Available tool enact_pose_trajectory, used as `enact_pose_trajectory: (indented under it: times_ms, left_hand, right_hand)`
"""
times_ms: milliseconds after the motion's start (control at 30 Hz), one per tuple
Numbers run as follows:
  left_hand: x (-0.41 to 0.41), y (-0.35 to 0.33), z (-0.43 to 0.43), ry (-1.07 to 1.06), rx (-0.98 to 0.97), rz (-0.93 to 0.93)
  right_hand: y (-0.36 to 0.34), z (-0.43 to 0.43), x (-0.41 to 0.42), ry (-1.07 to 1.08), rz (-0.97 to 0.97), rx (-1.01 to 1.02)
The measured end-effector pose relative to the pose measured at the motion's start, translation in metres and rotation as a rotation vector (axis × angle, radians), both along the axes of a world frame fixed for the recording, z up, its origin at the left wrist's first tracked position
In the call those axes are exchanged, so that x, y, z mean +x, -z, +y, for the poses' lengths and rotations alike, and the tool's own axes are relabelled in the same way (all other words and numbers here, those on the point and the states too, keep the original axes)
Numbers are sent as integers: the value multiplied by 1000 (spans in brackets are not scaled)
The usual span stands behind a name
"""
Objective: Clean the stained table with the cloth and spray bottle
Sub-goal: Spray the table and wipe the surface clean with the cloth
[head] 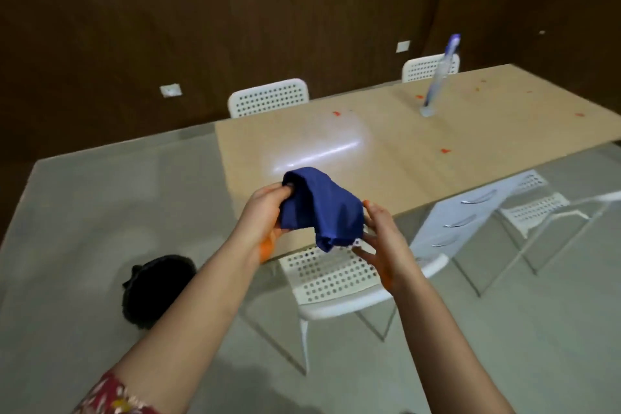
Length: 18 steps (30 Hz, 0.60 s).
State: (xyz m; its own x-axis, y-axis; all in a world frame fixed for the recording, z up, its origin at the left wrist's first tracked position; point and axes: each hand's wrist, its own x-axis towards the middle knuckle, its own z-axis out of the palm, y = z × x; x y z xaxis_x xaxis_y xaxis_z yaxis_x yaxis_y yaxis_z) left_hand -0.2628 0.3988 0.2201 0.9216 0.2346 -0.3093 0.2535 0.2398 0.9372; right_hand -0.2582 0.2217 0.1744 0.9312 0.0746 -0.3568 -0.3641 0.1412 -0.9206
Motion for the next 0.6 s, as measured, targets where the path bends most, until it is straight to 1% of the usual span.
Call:
enact_pose_trajectory:
  times_ms: [67,133,200,267,300,400,533,600]
  left_hand:
    - [19,-1,-53,24,32,-11]
    - [41,-1,-124,62,50,-28]
    - [58,0,-182,126,102,-30]
    - [74,0,-233,171,133,-35]
    - [85,0,-260,187,144,-37]
    - [106,1,-295,243,202,-49]
    - [149,0,-336,336,290,-120]
    - [178,0,-351,356,285,-124]
  right_hand:
    - [-9,-42,6,-18,-115,-118]
    - [-19,-101,16,-51,-240,-133]
    - [-24,-149,30,-70,-291,-148]
    - [-22,-197,48,-15,-345,-248]
    - [-21,-226,60,22,-352,-296]
    - [-14,-276,86,97,-322,-334]
    - [-20,-341,132,117,-338,-381]
    - [-27,-368,161,104,-345,-403]
